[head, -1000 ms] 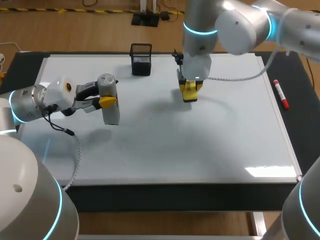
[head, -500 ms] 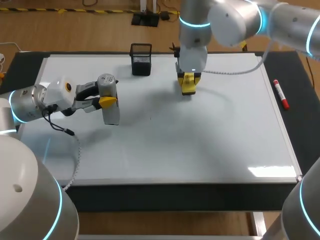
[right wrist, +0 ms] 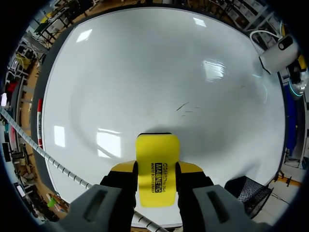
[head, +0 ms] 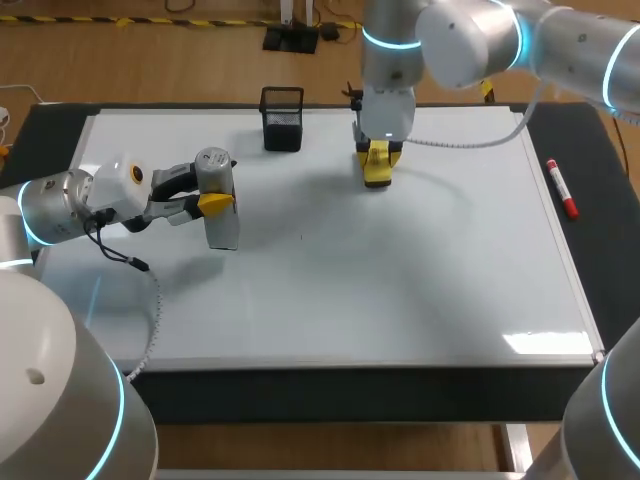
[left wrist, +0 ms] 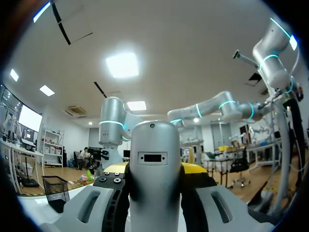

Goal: Pick up the inspection probe, press it on each red-marked spot on the whiteboard one by one, put down the probe, pick up the eraser, and wipe off all the red marks.

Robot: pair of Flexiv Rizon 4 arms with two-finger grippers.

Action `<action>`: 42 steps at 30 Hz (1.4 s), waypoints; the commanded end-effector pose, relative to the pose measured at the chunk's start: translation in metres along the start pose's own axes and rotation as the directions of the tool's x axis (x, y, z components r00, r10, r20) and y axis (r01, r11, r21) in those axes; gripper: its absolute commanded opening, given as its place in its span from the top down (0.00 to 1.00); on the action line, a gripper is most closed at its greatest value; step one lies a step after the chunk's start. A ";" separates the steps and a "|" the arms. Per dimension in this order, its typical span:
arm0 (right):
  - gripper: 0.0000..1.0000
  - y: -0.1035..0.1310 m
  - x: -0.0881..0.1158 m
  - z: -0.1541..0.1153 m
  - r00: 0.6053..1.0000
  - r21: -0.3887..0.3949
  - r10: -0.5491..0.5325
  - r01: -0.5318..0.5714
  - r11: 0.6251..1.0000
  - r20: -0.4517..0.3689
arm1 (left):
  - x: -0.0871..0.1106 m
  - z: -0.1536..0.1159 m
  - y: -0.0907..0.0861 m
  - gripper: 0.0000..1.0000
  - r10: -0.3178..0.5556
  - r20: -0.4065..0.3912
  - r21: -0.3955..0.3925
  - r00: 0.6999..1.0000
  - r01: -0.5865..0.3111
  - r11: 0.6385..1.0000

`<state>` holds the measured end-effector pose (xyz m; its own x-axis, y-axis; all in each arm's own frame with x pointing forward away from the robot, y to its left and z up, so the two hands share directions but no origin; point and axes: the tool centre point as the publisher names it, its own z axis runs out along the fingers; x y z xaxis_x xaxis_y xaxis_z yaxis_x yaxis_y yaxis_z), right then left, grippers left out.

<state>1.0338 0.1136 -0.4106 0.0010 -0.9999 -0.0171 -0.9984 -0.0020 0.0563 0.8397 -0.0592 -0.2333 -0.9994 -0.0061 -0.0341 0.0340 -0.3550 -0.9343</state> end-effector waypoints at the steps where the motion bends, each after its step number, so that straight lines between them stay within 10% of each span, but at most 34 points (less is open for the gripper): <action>1: 1.00 -0.004 0.000 0.003 1.000 -0.006 0.000 0.000 1.000 -0.004 | 0.001 0.001 -0.001 1.00 0.002 0.001 -0.001 1.000 -0.002 1.000; 13: 1.00 -0.004 0.003 0.007 1.000 -0.006 0.008 -0.008 1.000 -0.005 | 0.001 0.001 -0.001 1.00 0.002 0.001 -0.001 1.000 -0.002 1.000; 15: 0.21 -0.004 0.004 0.006 1.000 -0.005 0.010 -0.010 1.000 -0.007 | 0.001 0.001 -0.001 1.00 0.002 0.001 -0.001 1.000 -0.002 1.000; 16: 0.00 -0.004 0.004 0.005 1.000 -0.002 0.013 -0.013 1.000 -0.005 | 0.001 0.001 -0.001 1.00 0.002 0.001 -0.001 1.000 -0.002 1.000; 28: 0.00 -0.002 0.025 -0.021 0.957 0.000 0.218 -0.222 0.975 0.189 | 0.001 0.001 -0.001 1.00 0.002 0.001 -0.001 1.000 -0.002 1.000; 35: 0.00 -0.003 0.044 -0.037 0.834 -0.113 0.394 -0.382 0.917 0.387 | 0.001 0.001 -0.001 1.00 0.002 0.001 -0.001 1.000 -0.002 1.000; 42: 0.00 -0.005 0.066 -0.048 0.624 -0.243 0.575 -0.537 0.808 0.529 | 0.001 0.001 -0.001 1.00 0.002 0.001 -0.001 1.000 -0.002 1.000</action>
<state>1.0460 0.0605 -0.3661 -0.4815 -0.8140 -0.3248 -0.8760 0.4359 0.2063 0.8397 -0.0592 -0.2333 -0.9994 -0.0061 -0.0341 0.0340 -0.3550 -0.9342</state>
